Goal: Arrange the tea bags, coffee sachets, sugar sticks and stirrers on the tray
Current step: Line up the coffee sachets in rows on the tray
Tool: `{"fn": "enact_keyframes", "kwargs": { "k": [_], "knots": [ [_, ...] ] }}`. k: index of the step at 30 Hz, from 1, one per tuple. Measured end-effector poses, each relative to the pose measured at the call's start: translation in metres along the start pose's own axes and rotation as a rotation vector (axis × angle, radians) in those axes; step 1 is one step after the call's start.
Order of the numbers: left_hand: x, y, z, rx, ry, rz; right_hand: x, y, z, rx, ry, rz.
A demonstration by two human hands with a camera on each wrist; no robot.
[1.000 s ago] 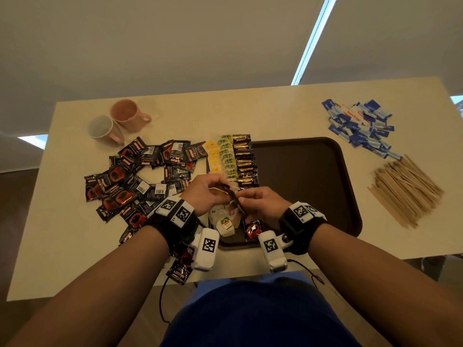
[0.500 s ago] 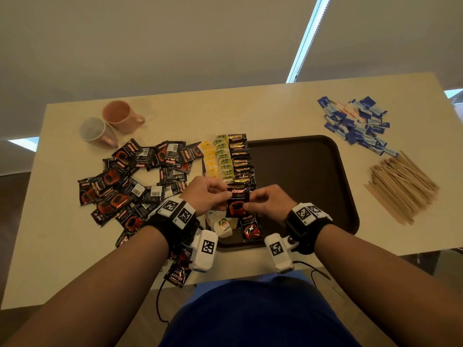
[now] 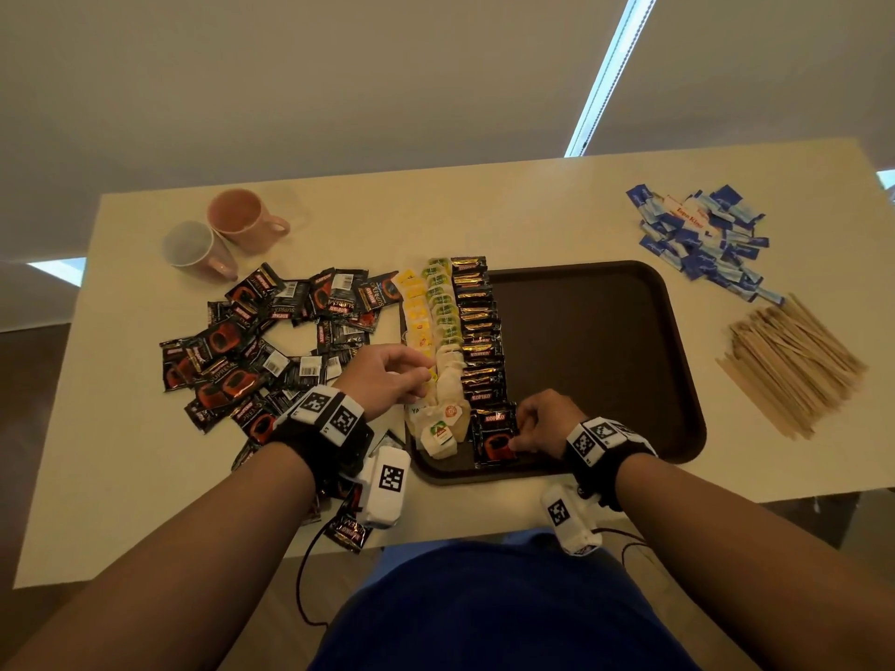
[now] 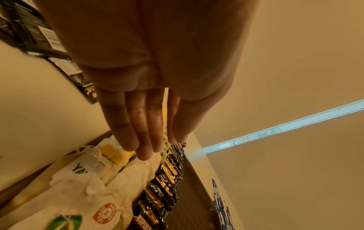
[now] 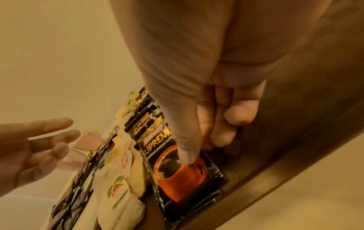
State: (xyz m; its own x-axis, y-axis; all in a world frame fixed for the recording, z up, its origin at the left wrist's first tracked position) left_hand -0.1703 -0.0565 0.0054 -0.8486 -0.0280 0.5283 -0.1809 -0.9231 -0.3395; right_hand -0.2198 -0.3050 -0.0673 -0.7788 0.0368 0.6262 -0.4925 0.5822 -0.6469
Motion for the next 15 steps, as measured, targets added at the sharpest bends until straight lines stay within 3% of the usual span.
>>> {"fn": "enact_keyframes", "kwargs": {
  "k": [15],
  "knots": [
    [-0.0034, -0.0039, -0.0008, -0.021, 0.018, 0.028, -0.0033, -0.0022, -0.0046, -0.149, 0.032, 0.074]
  ]
}}
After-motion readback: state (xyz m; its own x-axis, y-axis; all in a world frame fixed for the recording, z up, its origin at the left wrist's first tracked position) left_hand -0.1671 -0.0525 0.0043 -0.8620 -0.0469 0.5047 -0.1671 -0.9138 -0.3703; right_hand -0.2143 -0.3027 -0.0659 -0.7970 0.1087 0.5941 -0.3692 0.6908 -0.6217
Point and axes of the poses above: each hand's wrist, its own x-axis away from the middle knuckle, its own y-axis out of the palm, z = x × y, the point moved 4 cm from there along -x, towards the middle knuckle, and after that the axes turned 14 degrees about z, right-handed, at the moved point
